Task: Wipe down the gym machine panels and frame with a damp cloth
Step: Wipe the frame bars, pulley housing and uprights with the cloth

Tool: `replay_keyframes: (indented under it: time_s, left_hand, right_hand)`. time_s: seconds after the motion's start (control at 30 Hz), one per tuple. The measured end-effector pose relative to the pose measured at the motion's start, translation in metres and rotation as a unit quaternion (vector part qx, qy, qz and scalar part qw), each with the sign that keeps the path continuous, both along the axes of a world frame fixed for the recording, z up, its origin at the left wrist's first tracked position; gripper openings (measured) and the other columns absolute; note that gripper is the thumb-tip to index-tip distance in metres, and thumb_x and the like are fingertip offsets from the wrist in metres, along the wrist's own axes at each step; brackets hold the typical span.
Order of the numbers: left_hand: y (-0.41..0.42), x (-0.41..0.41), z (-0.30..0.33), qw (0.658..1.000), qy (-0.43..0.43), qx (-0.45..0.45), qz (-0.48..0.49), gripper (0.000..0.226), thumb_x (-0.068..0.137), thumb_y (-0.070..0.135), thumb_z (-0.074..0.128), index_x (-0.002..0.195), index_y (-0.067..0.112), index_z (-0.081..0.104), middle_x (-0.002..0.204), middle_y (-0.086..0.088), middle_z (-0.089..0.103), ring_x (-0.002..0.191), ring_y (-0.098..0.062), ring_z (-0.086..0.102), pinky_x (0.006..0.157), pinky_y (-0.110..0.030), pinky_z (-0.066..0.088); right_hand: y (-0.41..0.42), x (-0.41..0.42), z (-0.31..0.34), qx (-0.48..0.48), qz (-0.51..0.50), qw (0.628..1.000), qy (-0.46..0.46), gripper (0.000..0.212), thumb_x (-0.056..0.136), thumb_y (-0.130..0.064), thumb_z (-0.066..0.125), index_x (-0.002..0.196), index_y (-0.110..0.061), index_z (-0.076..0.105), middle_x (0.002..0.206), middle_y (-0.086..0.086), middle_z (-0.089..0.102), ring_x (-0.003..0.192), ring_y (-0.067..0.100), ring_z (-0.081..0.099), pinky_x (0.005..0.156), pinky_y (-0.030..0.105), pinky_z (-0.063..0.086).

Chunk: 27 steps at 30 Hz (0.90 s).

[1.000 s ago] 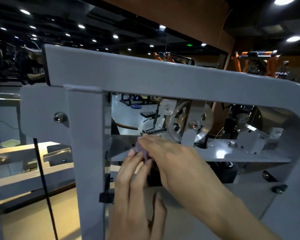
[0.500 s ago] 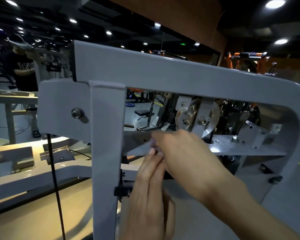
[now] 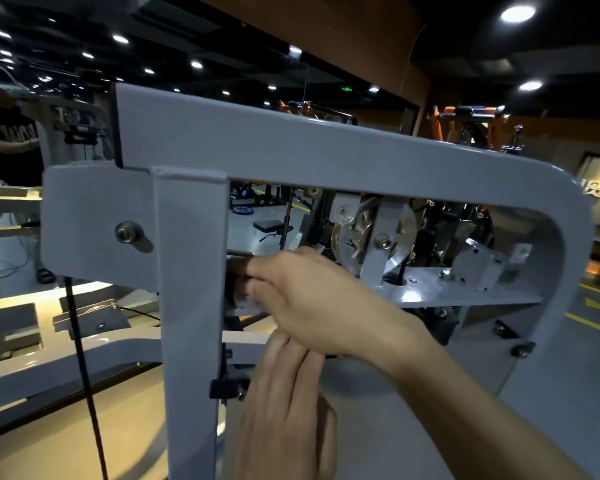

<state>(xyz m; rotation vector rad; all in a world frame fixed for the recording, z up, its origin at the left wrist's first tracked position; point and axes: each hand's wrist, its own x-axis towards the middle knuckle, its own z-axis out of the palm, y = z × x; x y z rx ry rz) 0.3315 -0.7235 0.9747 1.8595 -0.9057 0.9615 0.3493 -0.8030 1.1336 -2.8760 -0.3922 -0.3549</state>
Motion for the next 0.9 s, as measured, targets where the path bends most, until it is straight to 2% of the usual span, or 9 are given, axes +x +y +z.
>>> replay_keyframes:
  time_s: [0.07,0.13,0.2,0.27,0.37,0.53,0.73,0.8,0.9]
  left_hand:
    - [-0.005,0.001,-0.002,1.000,-0.013,-0.009,0.020,0.056,0.083,0.014,0.042,0.139,0.014,0.050,0.158,0.007,0.029,0.149,-0.020,0.032,0.116,-0.030,0.030]
    - [-0.011,0.001,-0.004,0.999,-0.025,-0.024,0.036,0.057,0.082,0.011,0.043,0.138,0.010,0.054,0.158,0.004,0.035,0.152,-0.019,0.032,0.119,-0.038,0.032]
    - [-0.016,0.000,-0.004,0.997,-0.038,-0.025,0.058,0.058,0.082,0.007,0.045,0.138,0.006,0.061,0.157,-0.003,0.045,0.154,-0.020,0.032,0.121,-0.044,0.032]
    - [-0.022,0.001,-0.004,0.995,-0.057,-0.013,0.080,0.057,0.081,0.001,0.048,0.136,0.007,0.060,0.153,-0.007,0.051,0.152,-0.025,0.035,0.124,-0.043,0.029]
    - [-0.032,0.000,-0.001,0.993,-0.081,0.003,0.088,0.057,0.072,-0.008,0.057,0.126,0.008,0.069,0.148,-0.007,0.056,0.149,-0.026,0.039,0.126,-0.040,0.024]
    - [-0.053,-0.001,0.012,0.991,-0.112,0.014,0.075,0.066,0.075,-0.011,0.056,0.136,0.013,0.065,0.145,-0.006,0.060,0.146,-0.026,0.045,0.124,-0.046,0.028]
    - [-0.093,-0.004,0.029,0.993,-0.112,0.016,0.037,0.060,0.079,-0.005,0.046,0.135,0.008,0.064,0.143,-0.003,0.061,0.144,-0.020,0.048,0.123,-0.043,0.031]
    - [-0.104,-0.003,0.033,0.993,-0.107,0.031,0.034,0.059,0.080,0.002,0.046,0.136,0.008,0.064,0.145,-0.003,0.059,0.145,-0.019,0.047,0.124,-0.042,0.029]
    - [-0.119,-0.003,0.034,0.992,-0.104,0.044,0.051,0.058,0.082,0.006,0.046,0.138,0.010,0.062,0.148,-0.001,0.057,0.146,-0.017,0.045,0.127,-0.041,0.024]
  right_hand:
    - [-0.005,-0.012,-0.007,0.002,0.033,0.999,-0.042,0.022,0.108,-0.022,0.044,0.086,-0.024,0.048,0.078,-0.008,0.053,0.076,0.015,0.049,0.066,0.032,0.034]
    - [-0.025,-0.029,-0.017,0.016,0.044,0.997,-0.068,0.017,0.108,-0.026,0.044,0.104,-0.023,0.059,0.105,-0.010,0.065,0.099,0.012,0.058,0.086,0.034,0.046]
    - [-0.047,-0.047,-0.026,-0.011,0.010,0.997,-0.072,0.040,0.106,-0.043,0.044,0.136,-0.021,0.059,0.143,-0.009,0.059,0.133,0.010,0.050,0.110,0.032,0.041]
    - [-0.066,-0.064,-0.034,-0.052,-0.034,0.993,-0.102,0.061,0.100,-0.060,0.041,0.148,-0.024,0.052,0.154,-0.012,0.049,0.142,0.007,0.041,0.118,0.024,0.033]
    - [-0.086,-0.075,-0.042,-0.079,-0.053,0.984,-0.151,0.059,0.098,-0.059,0.045,0.143,-0.023,0.058,0.148,-0.010,0.056,0.136,0.006,0.048,0.113,0.018,0.031]
    - [-0.142,-0.092,-0.051,-0.074,-0.063,0.973,-0.209,0.044,0.100,-0.036,0.050,0.138,-0.018,0.064,0.142,-0.006,0.062,0.132,0.007,0.055,0.115,0.024,0.038]
    - [-0.206,-0.110,-0.058,-0.056,-0.106,0.962,-0.245,0.044,0.101,-0.033,0.045,0.136,-0.014,0.065,0.141,-0.004,0.063,0.131,0.011,0.058,0.108,0.031,0.046]
    - [-0.208,-0.100,-0.055,-0.054,-0.086,0.967,-0.233,0.043,0.101,-0.030,0.043,0.132,-0.013,0.067,0.136,-0.001,0.067,0.126,0.014,0.061,0.103,0.036,0.053]
    - [-0.200,-0.077,-0.035,-0.048,-0.090,0.986,-0.133,0.029,0.104,-0.027,0.044,0.128,-0.024,0.060,0.124,-0.006,0.068,0.115,0.020,0.065,0.091,0.043,0.058]
